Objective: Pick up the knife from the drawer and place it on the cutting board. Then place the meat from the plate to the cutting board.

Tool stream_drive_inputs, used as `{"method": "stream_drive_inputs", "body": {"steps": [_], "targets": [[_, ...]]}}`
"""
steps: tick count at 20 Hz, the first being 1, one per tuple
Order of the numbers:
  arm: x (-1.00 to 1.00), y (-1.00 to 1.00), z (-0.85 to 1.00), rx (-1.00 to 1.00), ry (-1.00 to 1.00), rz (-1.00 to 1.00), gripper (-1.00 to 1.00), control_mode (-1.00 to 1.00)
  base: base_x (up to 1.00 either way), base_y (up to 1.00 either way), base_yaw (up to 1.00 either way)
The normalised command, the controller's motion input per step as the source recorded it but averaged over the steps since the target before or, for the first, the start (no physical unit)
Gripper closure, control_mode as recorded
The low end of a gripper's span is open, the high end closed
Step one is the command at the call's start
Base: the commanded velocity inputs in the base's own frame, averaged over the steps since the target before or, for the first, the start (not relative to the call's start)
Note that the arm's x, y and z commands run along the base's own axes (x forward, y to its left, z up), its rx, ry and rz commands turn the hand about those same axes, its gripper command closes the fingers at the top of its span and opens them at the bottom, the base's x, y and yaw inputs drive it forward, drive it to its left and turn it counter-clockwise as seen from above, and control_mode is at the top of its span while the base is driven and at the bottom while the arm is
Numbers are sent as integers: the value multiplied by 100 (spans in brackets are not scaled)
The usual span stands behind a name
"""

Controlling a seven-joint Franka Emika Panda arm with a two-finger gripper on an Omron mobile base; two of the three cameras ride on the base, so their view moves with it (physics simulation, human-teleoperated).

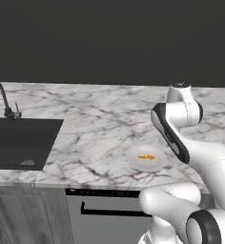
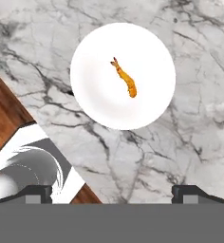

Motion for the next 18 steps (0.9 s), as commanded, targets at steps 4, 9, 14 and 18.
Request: {"method": "stream_drive_inputs", "body": {"steps": [4, 9, 14, 18], "targets": [[5, 1, -12, 0, 16, 28, -100, -100, 0, 0, 0], [9, 7, -10, 0, 7, 27, -100, -100, 0, 0, 0], [0, 12, -20, -1, 0, 13, -100, -100, 0, 0, 0], [3, 20, -22, 0, 0, 3, -100, -100, 0, 0, 0]]}}
